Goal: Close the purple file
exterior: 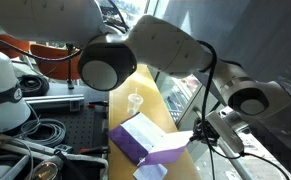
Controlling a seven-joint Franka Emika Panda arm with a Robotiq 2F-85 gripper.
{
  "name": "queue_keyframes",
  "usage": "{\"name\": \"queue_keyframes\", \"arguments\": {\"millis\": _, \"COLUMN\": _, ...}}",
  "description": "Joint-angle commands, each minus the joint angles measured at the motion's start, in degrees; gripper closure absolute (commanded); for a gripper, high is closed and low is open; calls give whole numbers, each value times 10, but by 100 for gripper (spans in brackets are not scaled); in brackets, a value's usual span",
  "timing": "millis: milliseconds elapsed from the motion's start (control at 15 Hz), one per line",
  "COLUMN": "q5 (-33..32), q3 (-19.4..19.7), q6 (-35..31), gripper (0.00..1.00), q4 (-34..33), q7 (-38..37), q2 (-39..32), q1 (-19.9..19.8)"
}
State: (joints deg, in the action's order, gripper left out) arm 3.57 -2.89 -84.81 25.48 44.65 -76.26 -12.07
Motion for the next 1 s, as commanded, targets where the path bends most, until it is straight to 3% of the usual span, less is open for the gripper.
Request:
{"name": "queue_keyframes", "arguments": {"millis": 0, "q5": -10, "q3": -2, "q6": 29, "gripper": 100, "q4": 7, "q7": 8, "q2": 21, "q1": 12}}
{"name": "queue_keyframes", "arguments": {"millis": 933, "q5": -30, "q3": -2, "q6": 39, "gripper": 100, "q4": 3, "q7": 35, "q2": 14, "q1": 107}}
